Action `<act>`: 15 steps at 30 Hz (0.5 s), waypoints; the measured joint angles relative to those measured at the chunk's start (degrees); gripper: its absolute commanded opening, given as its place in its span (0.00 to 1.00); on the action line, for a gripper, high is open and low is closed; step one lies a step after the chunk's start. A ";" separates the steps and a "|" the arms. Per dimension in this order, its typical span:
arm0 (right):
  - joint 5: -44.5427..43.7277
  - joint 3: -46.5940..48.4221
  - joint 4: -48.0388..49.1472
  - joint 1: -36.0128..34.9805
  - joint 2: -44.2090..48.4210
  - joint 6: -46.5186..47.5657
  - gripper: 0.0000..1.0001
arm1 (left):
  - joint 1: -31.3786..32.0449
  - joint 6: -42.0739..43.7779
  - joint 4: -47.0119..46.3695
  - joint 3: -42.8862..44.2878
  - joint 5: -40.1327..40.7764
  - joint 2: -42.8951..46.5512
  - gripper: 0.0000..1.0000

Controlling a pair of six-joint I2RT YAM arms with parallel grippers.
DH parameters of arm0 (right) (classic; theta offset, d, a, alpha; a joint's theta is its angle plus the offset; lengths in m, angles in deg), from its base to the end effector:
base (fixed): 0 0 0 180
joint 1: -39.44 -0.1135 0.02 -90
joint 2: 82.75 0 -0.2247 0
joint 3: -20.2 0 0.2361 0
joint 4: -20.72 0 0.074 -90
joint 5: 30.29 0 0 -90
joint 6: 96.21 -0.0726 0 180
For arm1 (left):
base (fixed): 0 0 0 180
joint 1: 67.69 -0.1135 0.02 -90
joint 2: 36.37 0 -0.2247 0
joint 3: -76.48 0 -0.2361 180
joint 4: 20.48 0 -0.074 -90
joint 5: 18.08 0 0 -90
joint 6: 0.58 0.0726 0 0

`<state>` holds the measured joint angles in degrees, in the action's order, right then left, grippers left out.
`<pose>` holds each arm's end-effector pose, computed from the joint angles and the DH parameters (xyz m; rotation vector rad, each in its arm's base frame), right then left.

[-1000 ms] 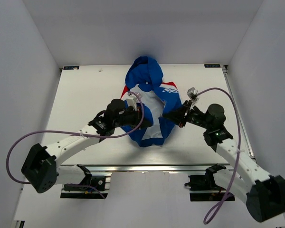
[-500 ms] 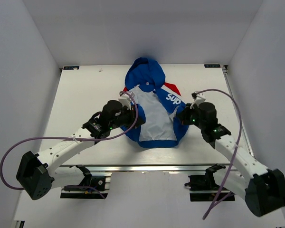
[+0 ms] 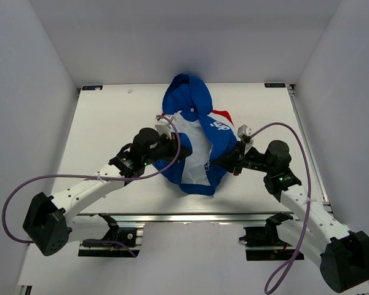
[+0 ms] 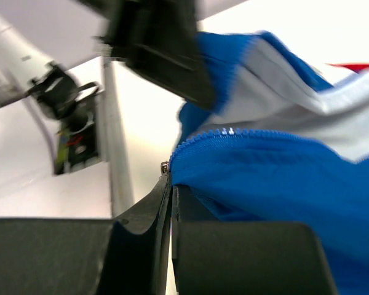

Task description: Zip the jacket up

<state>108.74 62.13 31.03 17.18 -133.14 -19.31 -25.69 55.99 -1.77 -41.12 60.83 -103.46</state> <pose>0.1938 0.1385 0.2558 -0.8282 1.4461 1.1279 0.2144 -0.2119 0.2435 0.2934 2.1054 -1.0154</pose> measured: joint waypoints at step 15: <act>2.99 0.00 3.87 0.00 -3.48 -4.44 0.00 | -0.02 0.02 -16.37 -4.28 -12.26 -5.05 0.00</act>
<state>111.74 62.13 34.90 17.18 -136.62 -23.75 -25.71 56.01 -18.14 -45.40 48.56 -108.51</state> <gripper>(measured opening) 0.017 0.021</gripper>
